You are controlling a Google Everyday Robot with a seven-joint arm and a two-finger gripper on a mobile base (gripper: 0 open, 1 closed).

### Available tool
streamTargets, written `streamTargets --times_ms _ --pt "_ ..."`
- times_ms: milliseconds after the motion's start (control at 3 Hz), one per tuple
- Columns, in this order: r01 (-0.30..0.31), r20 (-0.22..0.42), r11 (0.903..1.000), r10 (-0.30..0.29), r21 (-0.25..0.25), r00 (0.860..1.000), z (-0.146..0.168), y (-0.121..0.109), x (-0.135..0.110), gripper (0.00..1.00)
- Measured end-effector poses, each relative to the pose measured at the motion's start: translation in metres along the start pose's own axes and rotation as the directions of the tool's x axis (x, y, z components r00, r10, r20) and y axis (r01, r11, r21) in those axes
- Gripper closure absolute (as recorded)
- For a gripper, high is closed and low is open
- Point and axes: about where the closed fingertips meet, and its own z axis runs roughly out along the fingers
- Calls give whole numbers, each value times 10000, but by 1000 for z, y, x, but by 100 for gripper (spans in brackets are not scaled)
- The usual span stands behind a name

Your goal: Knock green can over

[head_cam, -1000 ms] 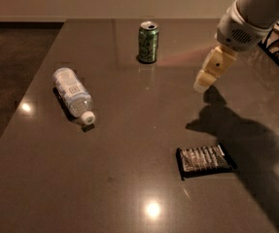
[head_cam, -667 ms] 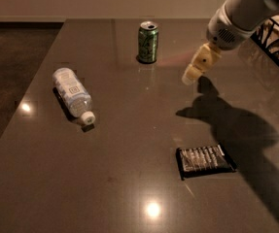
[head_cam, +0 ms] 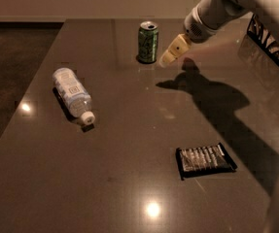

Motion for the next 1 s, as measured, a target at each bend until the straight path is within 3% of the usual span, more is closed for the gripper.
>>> streamTargets --times_ms 333,1000 --pt "-509 392 9986 515 -165 9979 28 -13 -17 0" --pt "-714 1069 9959 771 -556 9913 52 -10 -59 0"
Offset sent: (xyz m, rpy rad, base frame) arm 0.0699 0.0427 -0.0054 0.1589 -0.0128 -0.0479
